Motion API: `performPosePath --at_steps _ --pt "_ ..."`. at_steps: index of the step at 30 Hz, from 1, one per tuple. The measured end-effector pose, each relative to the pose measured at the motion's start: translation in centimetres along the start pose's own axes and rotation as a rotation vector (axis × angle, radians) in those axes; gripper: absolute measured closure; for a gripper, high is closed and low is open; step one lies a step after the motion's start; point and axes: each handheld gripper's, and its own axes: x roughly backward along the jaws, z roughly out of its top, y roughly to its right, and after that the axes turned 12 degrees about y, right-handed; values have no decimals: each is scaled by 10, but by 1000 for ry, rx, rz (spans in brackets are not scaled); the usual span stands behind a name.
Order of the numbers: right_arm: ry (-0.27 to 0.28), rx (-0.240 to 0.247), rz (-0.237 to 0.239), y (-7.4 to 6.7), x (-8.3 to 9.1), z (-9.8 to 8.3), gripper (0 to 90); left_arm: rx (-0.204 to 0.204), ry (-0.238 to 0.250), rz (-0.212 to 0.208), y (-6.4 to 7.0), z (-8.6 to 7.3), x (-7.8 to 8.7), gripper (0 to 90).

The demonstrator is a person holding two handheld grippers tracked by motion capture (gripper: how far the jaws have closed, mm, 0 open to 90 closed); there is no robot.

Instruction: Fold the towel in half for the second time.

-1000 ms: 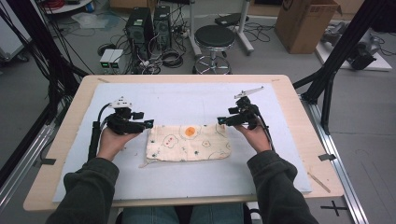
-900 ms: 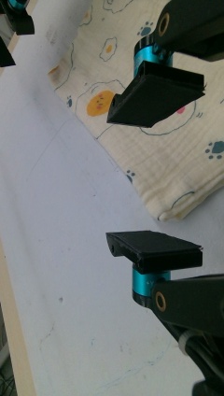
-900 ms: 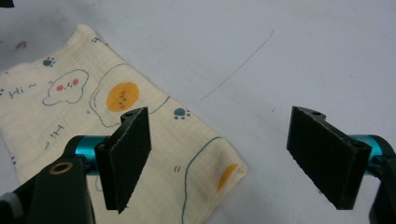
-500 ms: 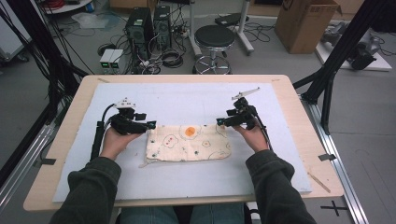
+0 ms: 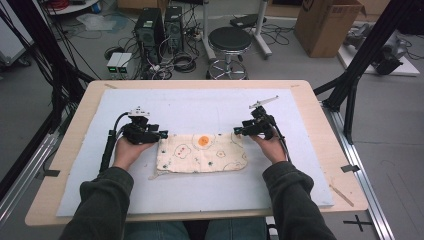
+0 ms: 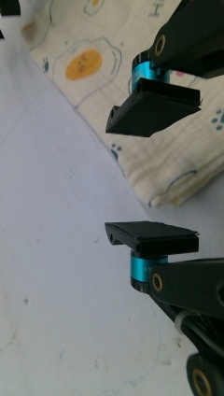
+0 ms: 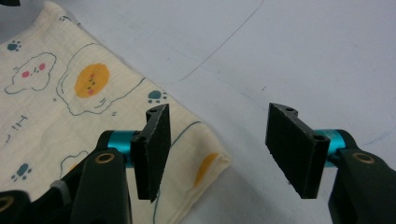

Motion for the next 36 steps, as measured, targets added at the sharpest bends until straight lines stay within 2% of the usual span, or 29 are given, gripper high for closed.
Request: performPosePath --at_steps 1,4,7,15,17,20,26,29,32,36 --pt "2 3 0 0 0 0 421 19 2 3 0 -1 -1 459" --pt "1 7 -1 1 -2 0 453 34 -2 0 -2 -2 -3 466" --pt "-10 10 11 1 -5 -1 484 42 -4 1 -2 -3 -5 490" --pt "-60 10 26 1 -9 -4 583 54 -59 -11 -5 -8 -11 537" --pt "-57 17 25 2 -10 -6 613 52 -63 -3 -4 -9 -13 546" --pt "-81 7 23 4 -12 -8 628 35 -76 5 -4 -10 -15 578" --pt "-100 23 40 0 -15 -9 685 32 -110 -2 -3 -13 -19 641" --pt "-117 31 34 -2 -17 -10 716 32 -111 20 -2 -13 -19 673" --pt "-118 48 19 -3 -18 -9 759 24 -114 33 -1 -13 -19 731" --pt "-125 52 27 -3 -18 -9 825 25 -109 29 -1 -12 -19 828"
